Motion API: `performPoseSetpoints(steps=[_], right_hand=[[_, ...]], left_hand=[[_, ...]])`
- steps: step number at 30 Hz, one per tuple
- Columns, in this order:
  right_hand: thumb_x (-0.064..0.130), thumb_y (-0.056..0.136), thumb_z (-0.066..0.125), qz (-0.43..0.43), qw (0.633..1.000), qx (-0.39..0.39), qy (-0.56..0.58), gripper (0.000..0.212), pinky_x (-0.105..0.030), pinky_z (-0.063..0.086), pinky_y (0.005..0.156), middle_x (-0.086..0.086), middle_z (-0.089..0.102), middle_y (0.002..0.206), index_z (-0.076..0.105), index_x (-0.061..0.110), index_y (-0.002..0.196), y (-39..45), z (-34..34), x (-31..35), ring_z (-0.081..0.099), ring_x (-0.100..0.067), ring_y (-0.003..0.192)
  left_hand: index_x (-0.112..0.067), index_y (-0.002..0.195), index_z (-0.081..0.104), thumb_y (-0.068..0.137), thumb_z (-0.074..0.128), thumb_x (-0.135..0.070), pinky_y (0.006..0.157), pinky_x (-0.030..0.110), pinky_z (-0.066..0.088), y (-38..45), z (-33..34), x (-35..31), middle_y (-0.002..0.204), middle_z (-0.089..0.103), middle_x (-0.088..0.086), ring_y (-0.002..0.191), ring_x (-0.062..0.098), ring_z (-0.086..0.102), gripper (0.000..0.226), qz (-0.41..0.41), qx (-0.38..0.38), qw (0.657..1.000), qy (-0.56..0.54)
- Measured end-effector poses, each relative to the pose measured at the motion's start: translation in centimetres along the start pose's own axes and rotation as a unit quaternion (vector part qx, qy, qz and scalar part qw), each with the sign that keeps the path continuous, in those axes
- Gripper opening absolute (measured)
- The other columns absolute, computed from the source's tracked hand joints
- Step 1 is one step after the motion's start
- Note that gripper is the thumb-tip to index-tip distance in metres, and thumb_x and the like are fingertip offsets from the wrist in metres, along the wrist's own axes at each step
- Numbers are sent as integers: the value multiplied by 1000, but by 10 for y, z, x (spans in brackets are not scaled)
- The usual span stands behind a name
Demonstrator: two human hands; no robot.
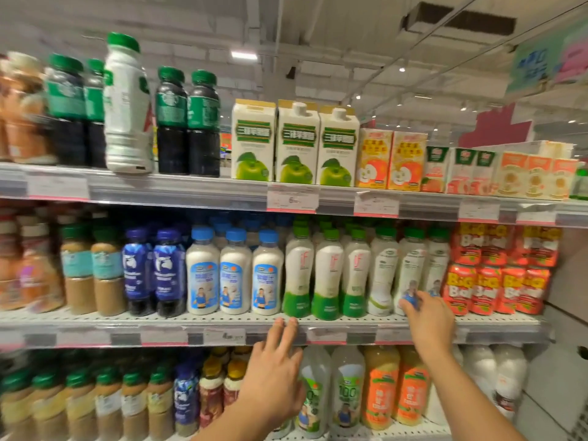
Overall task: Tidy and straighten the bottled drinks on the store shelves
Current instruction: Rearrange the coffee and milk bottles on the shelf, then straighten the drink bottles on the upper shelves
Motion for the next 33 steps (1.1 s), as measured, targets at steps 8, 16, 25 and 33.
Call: performPoseSetpoints(steps=[8, 16, 25, 33], right_hand=[[35, 87, 67, 78, 996, 3, 48, 37, -46, 50, 79, -26, 66, 107, 68, 7, 112, -12, -5, 9, 63, -43, 96], [23, 90, 77, -162, 940, 239, 183, 16, -35, 56, 79, 14, 73, 93, 67, 35, 94, -105, 1, 156, 71, -5, 83], [34, 84, 79, -288, 866, 375, 162, 15, -10, 49, 73, 25, 72, 88, 69, 40, 93, -181, 24, 218, 69, 0, 84], [44, 84, 73, -329, 830, 410, 183, 12, -6, 47, 77, 41, 65, 89, 63, 48, 90, -209, 30, 275, 62, 15, 89]], left_hand=[[-12, 130, 54, 87, 57, -45, 111, 61, 32, -2, -1, 8, 167, 0, 2, 154, 32, -1, 54, -11, 69, 997, -27], [-17, 119, 60, 85, 63, -44, 110, 60, 37, -4, -3, 17, 168, 6, -2, 154, 28, 3, 43, -6, 71, 996, -61], [-33, 129, 52, 88, 58, -42, 111, 48, 43, -43, -22, 51, 166, 19, -7, 150, 22, 25, 42, 16, 68, 988, -135], [-32, 123, 60, 88, 52, -49, 96, 34, 50, -113, -87, 148, 123, 63, -12, 113, 12, 56, 40, -127, 97, 982, -96]])
Point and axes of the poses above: each hand's wrist, its own y-axis towards the middle knuckle, its own z-axis out of the palm, x = y × z, the point moved 10 cm from there along y, towards the middle knuckle
